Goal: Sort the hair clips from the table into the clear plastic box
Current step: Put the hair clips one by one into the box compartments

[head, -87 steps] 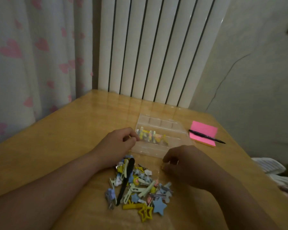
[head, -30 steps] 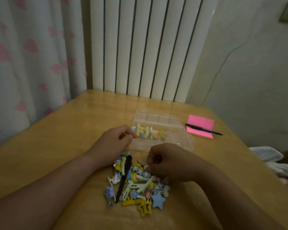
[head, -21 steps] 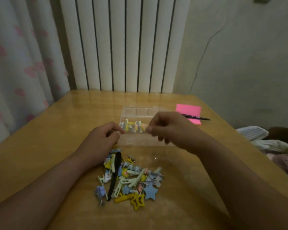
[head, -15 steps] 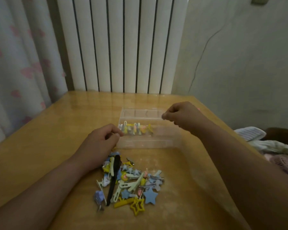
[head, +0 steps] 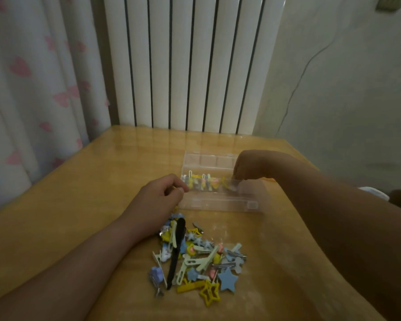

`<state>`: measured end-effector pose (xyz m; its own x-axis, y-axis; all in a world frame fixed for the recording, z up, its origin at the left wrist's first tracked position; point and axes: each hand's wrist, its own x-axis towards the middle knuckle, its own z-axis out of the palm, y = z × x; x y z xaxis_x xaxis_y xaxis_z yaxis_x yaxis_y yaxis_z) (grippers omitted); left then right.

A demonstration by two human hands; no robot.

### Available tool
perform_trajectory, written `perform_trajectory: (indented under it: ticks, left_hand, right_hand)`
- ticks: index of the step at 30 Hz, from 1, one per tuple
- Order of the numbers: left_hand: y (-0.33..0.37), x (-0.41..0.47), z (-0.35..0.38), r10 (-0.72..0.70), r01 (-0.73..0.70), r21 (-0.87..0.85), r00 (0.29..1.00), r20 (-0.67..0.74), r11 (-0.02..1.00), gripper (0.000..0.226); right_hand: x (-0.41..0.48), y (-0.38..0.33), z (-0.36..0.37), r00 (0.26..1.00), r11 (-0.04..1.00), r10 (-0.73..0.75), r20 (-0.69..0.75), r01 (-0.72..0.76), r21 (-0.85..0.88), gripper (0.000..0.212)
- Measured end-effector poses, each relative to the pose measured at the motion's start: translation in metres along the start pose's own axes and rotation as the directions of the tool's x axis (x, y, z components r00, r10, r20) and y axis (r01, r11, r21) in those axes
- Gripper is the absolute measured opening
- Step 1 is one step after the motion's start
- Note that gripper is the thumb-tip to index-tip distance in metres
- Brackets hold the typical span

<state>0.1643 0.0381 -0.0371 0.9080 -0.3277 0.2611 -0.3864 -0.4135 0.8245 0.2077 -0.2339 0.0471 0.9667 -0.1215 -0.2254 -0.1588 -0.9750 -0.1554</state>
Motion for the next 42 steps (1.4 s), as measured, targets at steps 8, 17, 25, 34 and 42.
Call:
perform_trajectory:
  ticks: [8,17,25,34,42]
  left_hand:
    - [0.002,0.000,0.000,0.006,-0.006,0.023,1.000,0.000,1.000,0.019]
    - [-0.001,0.001,-0.001,0.010,-0.010,0.024,1.000,-0.007,1.000,0.018]
    - [-0.002,0.002,0.001,0.002,-0.002,0.010,1.000,0.004,1.000,0.019]
    - [-0.002,0.000,0.000,0.004,-0.004,0.013,1.000,0.002,1.000,0.019]
    - [0.000,0.000,0.000,0.009,-0.009,0.019,1.000,-0.006,1.000,0.019]
  right_hand:
    - [-0.089,-0.011,0.027,0.884,0.899,-0.151,-0.443,0.309,0.310,0.016]
    - [-0.121,-0.048,0.077,0.929,0.906,-0.323,-0.178,0.358,0.225,0.028]
    - [-0.126,-0.041,0.086,0.901,0.919,-0.371,-0.225,0.391,0.052,0.023]
    - [-0.129,-0.051,0.090,0.882,0.920,-0.385,-0.271,0.389,-0.043,0.019]
    - [-0.134,-0.048,0.080,0.859,0.908,-0.419,-0.293,0.393,-0.146,0.015]
